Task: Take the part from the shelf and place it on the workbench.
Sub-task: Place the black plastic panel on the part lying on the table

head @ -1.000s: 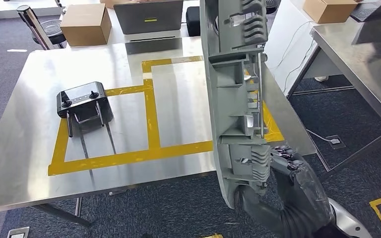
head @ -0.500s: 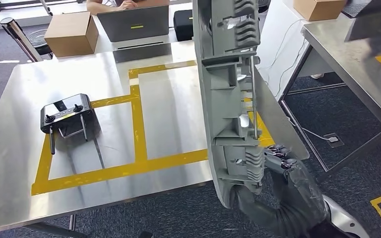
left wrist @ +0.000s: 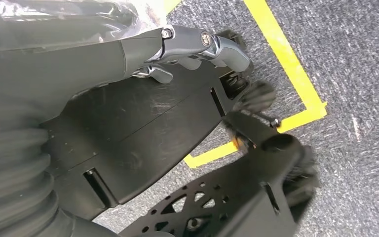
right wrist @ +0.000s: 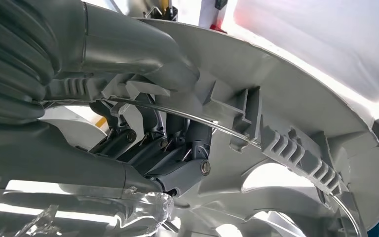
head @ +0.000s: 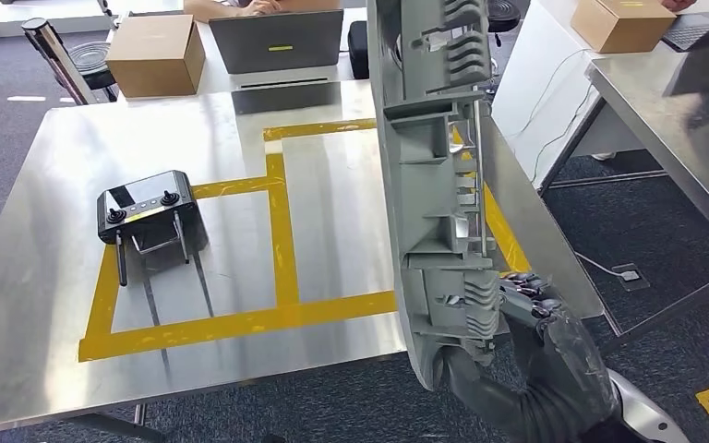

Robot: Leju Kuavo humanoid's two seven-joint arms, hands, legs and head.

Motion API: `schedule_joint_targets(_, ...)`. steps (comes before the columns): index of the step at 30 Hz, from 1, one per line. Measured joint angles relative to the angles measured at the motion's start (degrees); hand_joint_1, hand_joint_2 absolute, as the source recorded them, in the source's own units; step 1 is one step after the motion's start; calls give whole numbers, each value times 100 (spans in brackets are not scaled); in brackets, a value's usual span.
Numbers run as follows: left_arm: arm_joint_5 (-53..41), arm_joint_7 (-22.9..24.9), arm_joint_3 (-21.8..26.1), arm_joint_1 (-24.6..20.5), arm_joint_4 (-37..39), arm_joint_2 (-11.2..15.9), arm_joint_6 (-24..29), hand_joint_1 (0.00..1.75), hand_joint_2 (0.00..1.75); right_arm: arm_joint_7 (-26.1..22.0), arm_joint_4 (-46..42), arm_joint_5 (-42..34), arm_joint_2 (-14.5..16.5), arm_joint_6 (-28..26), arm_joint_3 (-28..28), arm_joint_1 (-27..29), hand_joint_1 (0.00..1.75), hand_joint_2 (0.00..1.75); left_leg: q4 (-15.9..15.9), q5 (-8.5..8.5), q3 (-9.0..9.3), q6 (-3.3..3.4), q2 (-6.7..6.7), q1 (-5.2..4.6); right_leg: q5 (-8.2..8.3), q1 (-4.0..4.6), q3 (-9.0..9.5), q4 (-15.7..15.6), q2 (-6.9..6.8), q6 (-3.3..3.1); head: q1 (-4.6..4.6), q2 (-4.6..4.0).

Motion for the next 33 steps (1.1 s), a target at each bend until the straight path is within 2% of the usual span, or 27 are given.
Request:
schedule_joint_targets(1,-2,1,-1,5,1,1,-13,0,175,0,0,1,1,-1,0,-2,175,175,4,-35,18,-24,0,-11,148,16,139,-334,-3,-33,5,0)
schedule_joint_targets(2,-4,0,-2,8,1,1,-22,0,175,-2,-1,1,2,-1,-1,-10,175,175,5,-60,17,-52,3,-17,196,31,243,-568,-5,-62,15,0)
schedule_joint_targets(4,-22,-10,-3,11,2,3,-26,0,175,-2,-2,1,4,-3,-1,-15,175,175,17,-89,-1,-81,13,-33,150,46,317,-737,-1,-71,15,0)
schedule_joint_targets(6,-57,-28,-4,17,2,5,-18,0,175,1,-2,1,4,-9,-1,-6,175,175,5,-91,12,-71,18,-33,130,42,327,-768,11,-67,4,0)
schedule_joint_targets(8,-80,-38,-4,21,3,8,-10,0,175,4,-2,1,4,-20,-2,-4,175,175,-33,-87,33,-73,18,-33,114,44,327,-767,14,-88,-8,0)
schedule_joint_targets(12,-85,-44,-4,23,4,11,0,0,175,9,-1,-3,4,-32,-4,-5,175,175,-91,-85,58,-102,18,-33,95,45,328,-767,12,-117,-24,0)
schedule_joint_targets(20,-106,-8,-4,17,2,10,47,0,175,85,102,-253,16,-39,-22,-82,175,175,-112,-67,62,-144,19,-34,101,44,344,-766,6,-136,-31,0)
schedule_joint_targets(27,-204,75,-12,-18,2,5,48,0,175,186,495,-679,164,65,-15,-466,175,175,-112,-65,80,-146,19,-42,113,37,366,-770,5,-131,-30,0)
schedule_joint_targets(33,-333,221,-86,-87,2,2,48,0,175,505,1225,-981,476,213,108,-1048,175,175,-112,-60,83,-143,20,-44,116,35,371,-771,1,-129,-30,0)
